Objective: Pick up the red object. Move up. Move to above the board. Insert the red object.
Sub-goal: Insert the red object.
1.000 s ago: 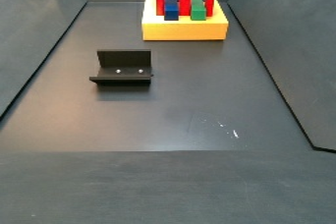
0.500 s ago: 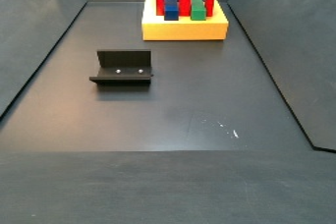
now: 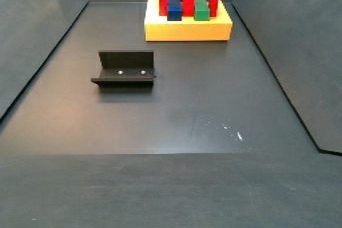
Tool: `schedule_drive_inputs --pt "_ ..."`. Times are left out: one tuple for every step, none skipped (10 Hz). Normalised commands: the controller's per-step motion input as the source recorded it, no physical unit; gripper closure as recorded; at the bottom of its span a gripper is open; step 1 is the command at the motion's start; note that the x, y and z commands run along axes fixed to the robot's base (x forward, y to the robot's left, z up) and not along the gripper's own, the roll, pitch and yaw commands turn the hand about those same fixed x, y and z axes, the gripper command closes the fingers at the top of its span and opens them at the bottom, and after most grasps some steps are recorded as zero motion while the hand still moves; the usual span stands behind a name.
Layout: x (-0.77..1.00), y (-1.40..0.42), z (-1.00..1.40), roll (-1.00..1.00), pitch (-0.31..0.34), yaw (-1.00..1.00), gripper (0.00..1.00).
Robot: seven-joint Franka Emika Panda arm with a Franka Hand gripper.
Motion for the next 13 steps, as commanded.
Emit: schedule_drive_inputs --pt "-0.04 0.03 -0.05 -0.13 -0.064 0.0 1.0" --pt "0.0 0.0 0.0 -0.17 -0.044 0.0 1.0" --pt "0.0 0.0 0.12 -0.2 -0.019 0.0 1.0" --pt "0.0 0.0 0.1 -0.22 -0.026 0.0 1.0" --pt "0.0 0.05 0.01 -0.28 -0.057 -0.01 1.0" --pt "0.0 0.05 -0.04 -0.2 -0.094 -0.01 1.0" --pt "-0.03 0.08 -0.08 -0.16 -0.093 0.0 1.0" --pt "-0.07 0.1 -0.08 -0.17 -0.099 0.0 1.0" --pt "-0.14 0.1 -0.06 -0.2 -0.117 0.0 1.0" --pt "-0.11 0.0 0.0 -0.23 -0.124 0.0 1.0" --pt "-0.03 -0.03 0.0 -0.25 -0.116 0.0 1.0" --pt "-0.05 0.0 0.0 -0.28 -0.134 0.0 1.0" --pt "-0.1 0.0 0.0 -0.27 -0.141 -0.01 1.0"
